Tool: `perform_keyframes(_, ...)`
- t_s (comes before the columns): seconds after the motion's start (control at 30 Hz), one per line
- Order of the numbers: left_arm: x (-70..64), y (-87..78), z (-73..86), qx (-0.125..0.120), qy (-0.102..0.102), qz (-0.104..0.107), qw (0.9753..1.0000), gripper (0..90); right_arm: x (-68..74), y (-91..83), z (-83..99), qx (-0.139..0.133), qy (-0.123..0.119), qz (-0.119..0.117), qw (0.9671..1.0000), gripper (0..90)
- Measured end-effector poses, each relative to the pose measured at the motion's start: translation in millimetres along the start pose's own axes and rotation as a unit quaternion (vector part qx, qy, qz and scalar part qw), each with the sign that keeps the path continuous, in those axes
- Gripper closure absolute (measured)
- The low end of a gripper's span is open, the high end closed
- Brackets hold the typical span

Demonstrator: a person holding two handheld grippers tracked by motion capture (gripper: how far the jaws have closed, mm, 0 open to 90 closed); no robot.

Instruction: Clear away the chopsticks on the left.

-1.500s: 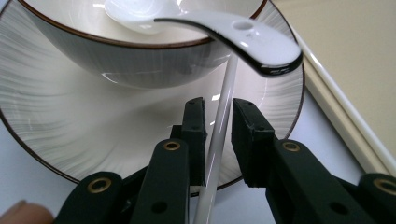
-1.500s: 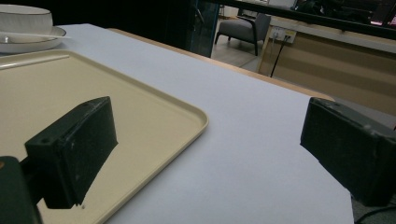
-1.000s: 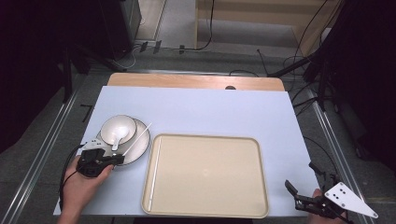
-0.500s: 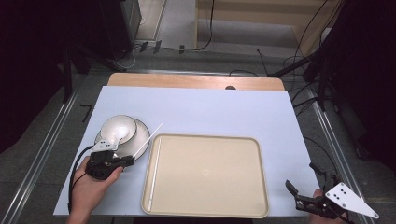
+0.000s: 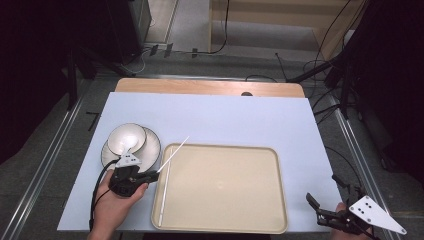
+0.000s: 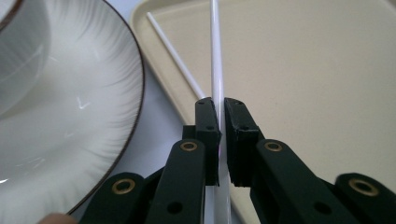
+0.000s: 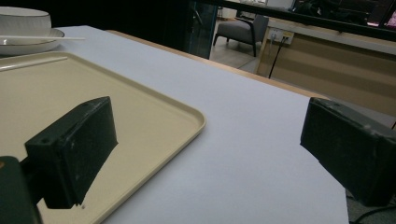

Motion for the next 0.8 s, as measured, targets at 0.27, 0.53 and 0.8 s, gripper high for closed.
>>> perform_keyframes(0.27, -12.0, 9.0, 0.7, 0.005, 0.001, 0.012, 0.9999, 85.3, -0.5, -0.6, -0.2, -0.001, 0.001, 0.001, 1.0, 3.7)
perform_keyframes(0.53, -27.0, 20.0, 2.1, 0.012, 0.007, 0.017, 0.9998, 85.3, -0.3, -0.3, -0.3, -0.001, -0.001, 0.0, 1.0, 3.7)
perform_keyframes(0.8, -46.1, 34.4, 7.0, 0.024, -0.001, 0.045, 0.9987, 85.3, -0.4, -0.5, -0.5, -0.001, 0.0, 0.0, 1.0, 3.7)
Point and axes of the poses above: each handheld gripper's, and its own axes: y roughly forward along the jaws, z roughly out of its underside, x roughly to its left, the point moved 5 cm from there along y, roughly forward along the jaws, and after that the axes turned 2 degrees about -y, right-handed, at the moved point
